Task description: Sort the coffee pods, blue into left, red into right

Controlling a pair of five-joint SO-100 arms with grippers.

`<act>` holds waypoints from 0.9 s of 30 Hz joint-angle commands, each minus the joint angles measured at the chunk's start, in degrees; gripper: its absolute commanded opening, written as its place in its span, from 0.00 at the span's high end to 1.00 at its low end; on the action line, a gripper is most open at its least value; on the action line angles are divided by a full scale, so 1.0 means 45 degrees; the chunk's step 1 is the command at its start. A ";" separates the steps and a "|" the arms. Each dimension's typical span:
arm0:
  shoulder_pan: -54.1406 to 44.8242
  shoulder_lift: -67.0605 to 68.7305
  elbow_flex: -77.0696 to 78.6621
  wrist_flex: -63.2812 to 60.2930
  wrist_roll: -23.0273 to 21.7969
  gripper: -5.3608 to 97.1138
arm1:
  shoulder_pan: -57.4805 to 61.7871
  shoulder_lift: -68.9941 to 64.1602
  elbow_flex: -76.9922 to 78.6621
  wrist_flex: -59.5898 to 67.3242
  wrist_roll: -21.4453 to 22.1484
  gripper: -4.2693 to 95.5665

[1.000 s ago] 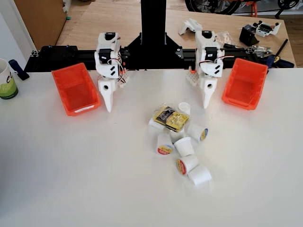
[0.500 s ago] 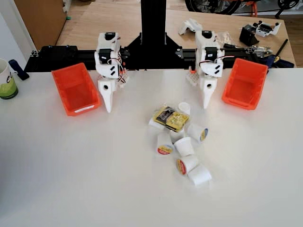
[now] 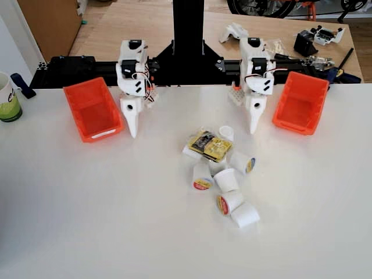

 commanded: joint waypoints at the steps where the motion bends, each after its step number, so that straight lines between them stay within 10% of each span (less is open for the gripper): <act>1: 0.0039 0.0020 -0.0996 0.0293 -0.2422 1.00 | -0.0039 0.0586 -0.0801 0.0586 -0.0078 0.98; 16: -0.0273 -0.8027 -0.9668 0.2969 -0.2266 0.96 | 0.0039 -0.6191 -0.8984 0.3730 -0.0898 0.92; 24: -0.3047 -1.2363 -1.3555 0.2461 0.3906 0.76 | 0.3262 -0.9414 -1.0801 0.1562 -0.7207 0.72; 27: -0.3125 -1.3125 -1.3730 0.1641 0.4473 0.74 | 0.3574 -1.0293 -1.0723 0.0410 -0.8437 0.69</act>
